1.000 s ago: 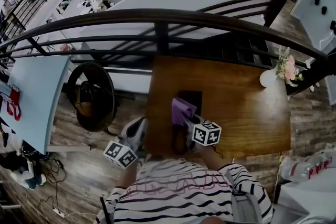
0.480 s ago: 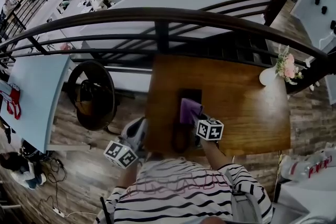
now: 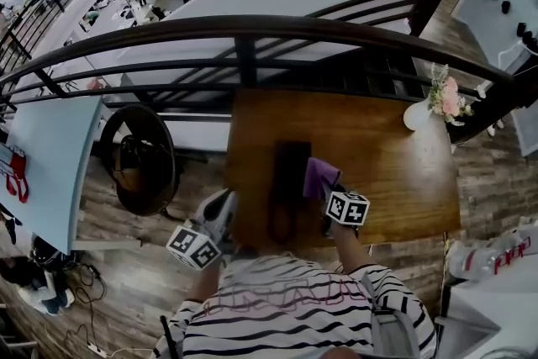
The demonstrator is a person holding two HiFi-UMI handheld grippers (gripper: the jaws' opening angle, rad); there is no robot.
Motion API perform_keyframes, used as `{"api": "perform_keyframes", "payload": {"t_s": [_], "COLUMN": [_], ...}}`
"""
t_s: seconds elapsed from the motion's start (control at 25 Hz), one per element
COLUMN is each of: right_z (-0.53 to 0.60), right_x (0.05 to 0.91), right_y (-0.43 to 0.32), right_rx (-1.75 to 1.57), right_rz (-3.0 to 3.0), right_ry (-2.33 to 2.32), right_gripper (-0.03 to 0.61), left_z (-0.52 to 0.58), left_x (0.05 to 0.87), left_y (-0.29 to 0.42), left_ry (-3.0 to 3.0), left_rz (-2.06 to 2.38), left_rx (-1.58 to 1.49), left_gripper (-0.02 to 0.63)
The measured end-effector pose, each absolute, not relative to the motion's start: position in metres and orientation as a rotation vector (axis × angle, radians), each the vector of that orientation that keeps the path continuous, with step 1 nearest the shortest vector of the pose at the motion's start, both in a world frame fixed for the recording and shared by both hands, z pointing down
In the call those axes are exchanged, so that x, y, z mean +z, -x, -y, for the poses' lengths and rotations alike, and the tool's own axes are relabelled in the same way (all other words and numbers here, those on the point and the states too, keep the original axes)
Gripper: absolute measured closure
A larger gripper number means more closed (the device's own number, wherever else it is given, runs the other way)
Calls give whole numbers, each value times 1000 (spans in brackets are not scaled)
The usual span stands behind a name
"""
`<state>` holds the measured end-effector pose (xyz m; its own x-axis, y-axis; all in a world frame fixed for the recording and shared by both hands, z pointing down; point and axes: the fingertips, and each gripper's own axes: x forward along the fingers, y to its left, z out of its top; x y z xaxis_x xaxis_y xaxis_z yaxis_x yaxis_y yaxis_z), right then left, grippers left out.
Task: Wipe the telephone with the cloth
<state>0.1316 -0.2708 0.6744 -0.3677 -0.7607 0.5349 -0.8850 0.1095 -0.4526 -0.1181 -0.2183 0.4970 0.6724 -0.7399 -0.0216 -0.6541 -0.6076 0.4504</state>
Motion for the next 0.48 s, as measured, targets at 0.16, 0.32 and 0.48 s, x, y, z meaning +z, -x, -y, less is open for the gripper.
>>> {"api": "perform_keyframes", "payload": {"t_s": [0.16, 0.32, 0.48], "right_z": [264, 260, 251], "right_x": [655, 629, 624], "right_y": [-116, -79, -26], "right_rx": [1097, 1092, 1116], "right_rz": [2297, 2455, 2566], "right_ry": [-1638, -1513, -1302], "right_gripper": [545, 545, 545], "left_z": [215, 213, 210], "left_x": [497, 497, 498], "left_y": [119, 119, 122], "left_ry": [-2492, -2470, -2471], "left_rz": [1091, 1111, 1126], "left_rx": [-290, -300, -297], "left_gripper": [612, 612, 612]}}
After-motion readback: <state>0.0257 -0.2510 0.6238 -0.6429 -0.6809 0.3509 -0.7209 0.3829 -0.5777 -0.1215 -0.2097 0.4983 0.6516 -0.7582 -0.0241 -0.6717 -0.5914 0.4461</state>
